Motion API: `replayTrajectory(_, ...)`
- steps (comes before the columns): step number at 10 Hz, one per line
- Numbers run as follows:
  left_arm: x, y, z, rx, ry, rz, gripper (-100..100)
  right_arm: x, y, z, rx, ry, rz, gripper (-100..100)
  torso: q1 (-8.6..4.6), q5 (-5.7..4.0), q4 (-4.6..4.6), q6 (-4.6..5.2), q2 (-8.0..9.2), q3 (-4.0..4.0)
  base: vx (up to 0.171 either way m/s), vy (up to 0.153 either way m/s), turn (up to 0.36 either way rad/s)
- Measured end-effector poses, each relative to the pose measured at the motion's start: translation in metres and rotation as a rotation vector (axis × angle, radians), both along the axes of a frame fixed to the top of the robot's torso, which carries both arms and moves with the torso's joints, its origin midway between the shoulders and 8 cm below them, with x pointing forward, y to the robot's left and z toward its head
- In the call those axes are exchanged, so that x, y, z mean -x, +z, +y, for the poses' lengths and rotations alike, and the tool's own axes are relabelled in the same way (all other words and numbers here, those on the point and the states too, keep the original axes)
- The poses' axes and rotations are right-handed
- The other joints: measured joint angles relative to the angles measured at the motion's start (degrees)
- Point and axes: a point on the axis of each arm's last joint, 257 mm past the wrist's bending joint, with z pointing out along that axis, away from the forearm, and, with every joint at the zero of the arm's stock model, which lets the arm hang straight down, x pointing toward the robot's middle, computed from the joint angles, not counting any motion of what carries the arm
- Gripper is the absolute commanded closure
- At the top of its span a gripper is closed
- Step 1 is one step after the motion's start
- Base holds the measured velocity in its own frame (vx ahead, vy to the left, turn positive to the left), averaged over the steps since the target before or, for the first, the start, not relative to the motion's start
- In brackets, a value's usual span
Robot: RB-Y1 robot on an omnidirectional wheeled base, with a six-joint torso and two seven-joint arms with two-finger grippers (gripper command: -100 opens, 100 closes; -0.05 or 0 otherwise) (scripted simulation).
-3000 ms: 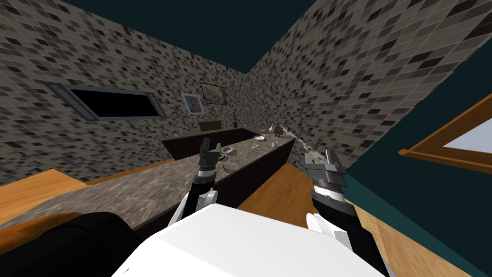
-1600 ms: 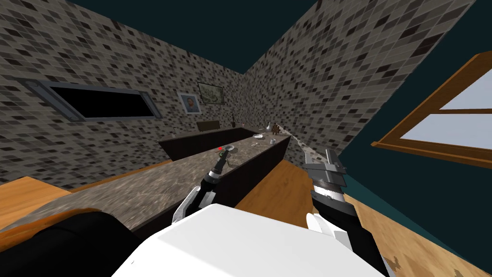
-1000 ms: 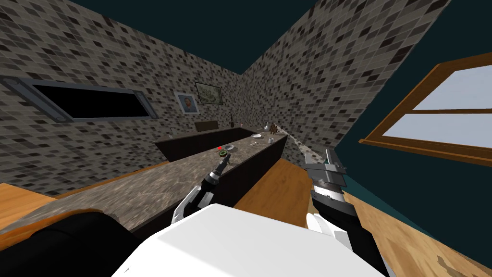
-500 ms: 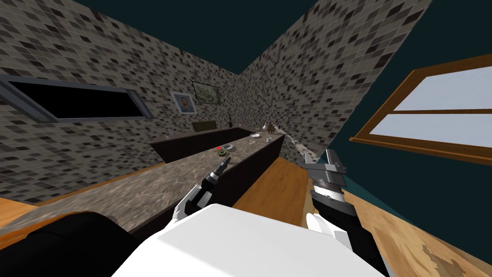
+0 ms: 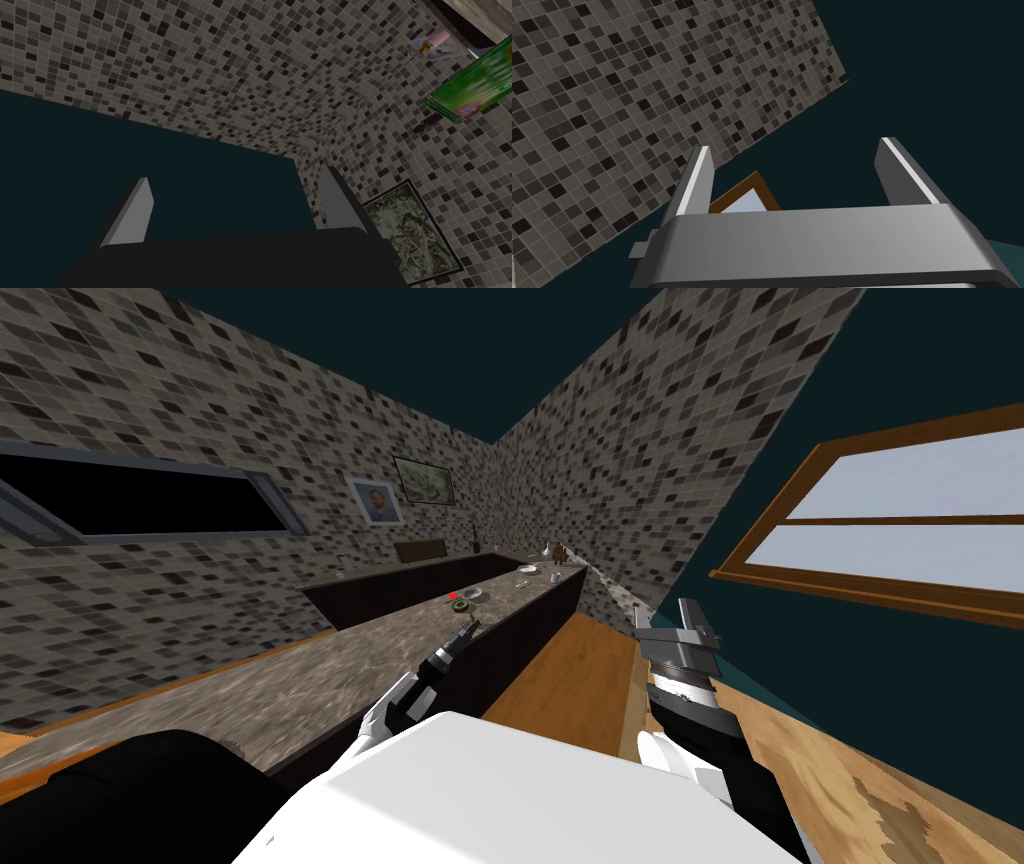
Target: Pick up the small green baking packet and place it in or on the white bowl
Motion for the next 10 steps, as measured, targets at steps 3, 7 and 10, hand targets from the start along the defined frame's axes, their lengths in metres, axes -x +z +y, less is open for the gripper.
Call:
replayTrajectory(3, -0.006, -0.024, 0.012, -0.08, 0.014, 0.03, -100, 0.0, 0.0, 0.0, 0.0, 0.0, 0.0, 0, -0.03, -0.01, 0.0, 0.01, -0.02, -0.01, -0.034, -0.005, -0.066)
replayTrajectory(7, -0.013, -0.049, 0.034, -0.177, 0.033, 0.065, -100, 0.0, 0.0, 0.0, 0.0, 0.0, 0.0, 0, -0.02, -0.01, -0.01, 0.01, -0.04, -0.02, -0.032, -0.003, -0.072)
replayTrajectory(10, -0.013, -0.071, 0.052, -0.242, 0.051, 0.101, -100, 0.0, 0.0, 0.0, 0.0, 0.0, 0.0, 0, -0.01, -0.01, -0.01, -0.01, -0.06, -0.03, -0.026, -0.005, -0.078)
